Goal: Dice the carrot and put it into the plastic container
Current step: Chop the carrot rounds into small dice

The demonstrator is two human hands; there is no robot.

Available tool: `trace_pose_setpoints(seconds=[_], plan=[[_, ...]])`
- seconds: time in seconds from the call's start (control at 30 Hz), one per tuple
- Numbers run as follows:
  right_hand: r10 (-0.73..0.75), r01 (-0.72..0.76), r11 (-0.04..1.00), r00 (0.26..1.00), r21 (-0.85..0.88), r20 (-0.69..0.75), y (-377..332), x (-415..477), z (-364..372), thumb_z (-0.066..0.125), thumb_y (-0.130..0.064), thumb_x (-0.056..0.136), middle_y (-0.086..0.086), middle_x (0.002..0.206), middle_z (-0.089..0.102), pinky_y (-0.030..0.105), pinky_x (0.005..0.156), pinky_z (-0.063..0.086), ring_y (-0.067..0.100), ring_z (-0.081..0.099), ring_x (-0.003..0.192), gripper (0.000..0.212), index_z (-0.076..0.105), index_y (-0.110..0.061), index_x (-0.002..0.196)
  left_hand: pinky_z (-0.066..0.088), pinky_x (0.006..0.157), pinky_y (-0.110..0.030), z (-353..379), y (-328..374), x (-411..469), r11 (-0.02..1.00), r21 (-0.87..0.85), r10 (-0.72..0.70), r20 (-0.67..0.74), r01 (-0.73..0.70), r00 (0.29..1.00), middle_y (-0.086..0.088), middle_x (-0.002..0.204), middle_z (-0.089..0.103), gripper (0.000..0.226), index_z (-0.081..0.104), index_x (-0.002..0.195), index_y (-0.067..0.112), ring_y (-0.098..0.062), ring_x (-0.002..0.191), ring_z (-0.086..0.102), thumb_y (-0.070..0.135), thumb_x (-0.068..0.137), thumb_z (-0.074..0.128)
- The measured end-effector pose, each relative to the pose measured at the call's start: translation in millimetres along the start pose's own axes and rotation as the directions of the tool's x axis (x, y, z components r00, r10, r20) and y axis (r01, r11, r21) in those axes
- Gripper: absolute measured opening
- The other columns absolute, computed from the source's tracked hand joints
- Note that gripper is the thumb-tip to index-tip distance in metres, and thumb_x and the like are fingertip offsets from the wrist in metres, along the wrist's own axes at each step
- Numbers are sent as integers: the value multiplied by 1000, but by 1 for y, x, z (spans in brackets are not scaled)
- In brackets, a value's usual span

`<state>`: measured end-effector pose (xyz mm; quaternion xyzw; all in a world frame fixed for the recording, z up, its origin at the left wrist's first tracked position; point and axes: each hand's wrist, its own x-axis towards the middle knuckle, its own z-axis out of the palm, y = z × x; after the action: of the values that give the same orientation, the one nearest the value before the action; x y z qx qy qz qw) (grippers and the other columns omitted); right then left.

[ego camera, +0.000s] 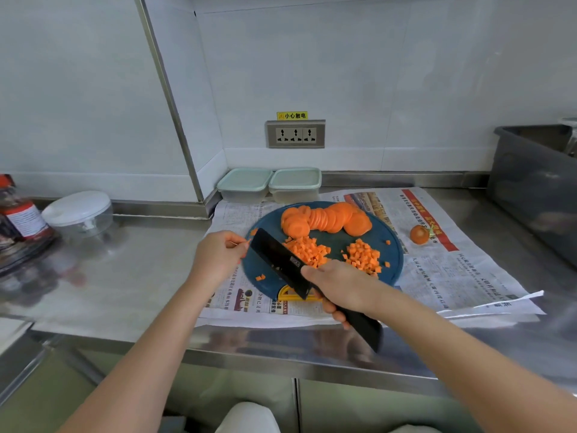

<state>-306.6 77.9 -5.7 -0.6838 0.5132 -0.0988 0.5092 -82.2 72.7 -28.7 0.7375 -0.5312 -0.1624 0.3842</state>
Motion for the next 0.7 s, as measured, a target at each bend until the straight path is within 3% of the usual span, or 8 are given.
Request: trace_pose_setpoints(seconds=[0.17,0.33,0.43,0.53,0.7], plan=[[0,3,997,999,-72,35,-4,-2,18,34,-39,102,7,53,45,25,39,42,18,41,37,42,45,-6,79,36,60,-12,2,-4,-4,996,89,4,66,-10,998,5,81,63,6,67,91,18,-3,72,56,16,90,62],[-16,-15,965,993,-262,-114,-7,8,15,28,-31,103,12,56,51,29,41,44,19,46,35,43,44,-5,72,38,62,-13,15,1,-13,996,86,23,86,-30,996,7,77,62,7,70,92,15,-2,69,55,13,88,65],[22,-56,979,985,-196,-170,-2,13,1,30,-33,103,13,57,50,27,36,43,20,46,34,44,46,-4,73,46,59,-17,25,5,-17,1000,22,1,88,-3,996,-2,76,68,2,68,84,14,-7,61,61,13,84,70],[11,-34,988,988,-149,-153,1,12,-4,32,-35,102,12,52,50,25,36,43,18,44,30,47,47,-4,71,50,62,-25,23,6,-15,1000,16,-7,24,7,1000,-3,70,67,13,64,73,17,-15,63,64,16,83,72],[50,-49,998,998,25,-39,-4,5,6,36,-41,101,5,48,47,22,37,40,18,42,36,45,46,-7,73,53,68,-29,3,-6,-8,993,-83,-97,-105,89,990,-1,73,68,5,66,83,13,-12,65,65,15,86,68]])
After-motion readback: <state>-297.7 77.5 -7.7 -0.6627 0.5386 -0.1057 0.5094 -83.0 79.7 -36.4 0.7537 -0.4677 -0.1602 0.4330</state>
